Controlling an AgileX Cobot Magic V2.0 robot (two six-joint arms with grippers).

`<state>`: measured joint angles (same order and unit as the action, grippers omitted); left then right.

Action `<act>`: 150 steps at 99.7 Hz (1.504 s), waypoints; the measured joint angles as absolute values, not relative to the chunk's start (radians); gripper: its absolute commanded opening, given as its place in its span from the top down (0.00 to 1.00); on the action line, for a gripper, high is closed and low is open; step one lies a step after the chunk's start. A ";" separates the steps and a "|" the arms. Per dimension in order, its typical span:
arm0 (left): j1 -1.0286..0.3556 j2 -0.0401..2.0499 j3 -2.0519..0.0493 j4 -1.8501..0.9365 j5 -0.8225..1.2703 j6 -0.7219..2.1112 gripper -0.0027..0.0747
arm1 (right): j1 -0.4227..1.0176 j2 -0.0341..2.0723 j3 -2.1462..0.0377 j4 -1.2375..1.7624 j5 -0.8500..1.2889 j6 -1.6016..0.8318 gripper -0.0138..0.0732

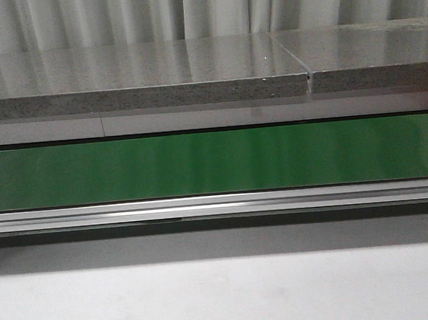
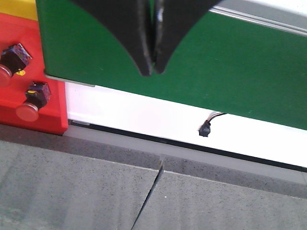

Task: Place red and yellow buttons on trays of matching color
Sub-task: 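Lower the left gripper over a red button in the cluster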

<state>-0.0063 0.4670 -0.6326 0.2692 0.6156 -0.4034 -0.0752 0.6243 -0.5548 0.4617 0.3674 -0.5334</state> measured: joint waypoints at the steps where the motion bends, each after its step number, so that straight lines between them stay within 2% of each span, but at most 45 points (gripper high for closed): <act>1: -0.004 0.485 -0.638 0.272 0.619 -0.408 0.16 | -0.075 0.624 -0.555 0.462 0.367 -0.533 0.92; 40: 0.128 1.049 -0.937 0.239 0.686 -0.457 0.16 | -0.075 0.624 -0.555 0.462 0.367 -0.534 0.92; 68: 0.213 1.346 -1.051 0.236 0.688 -0.457 0.16 | -0.075 0.624 -0.555 0.462 0.367 -0.534 0.92; 95: 0.257 1.494 -1.065 0.236 0.686 -0.457 0.16 | -0.075 0.624 -0.555 0.462 0.367 -0.534 0.92; 150: 0.259 1.686 -1.101 0.235 0.603 -0.457 0.16 | -0.075 0.624 -0.555 0.462 0.367 -0.536 0.92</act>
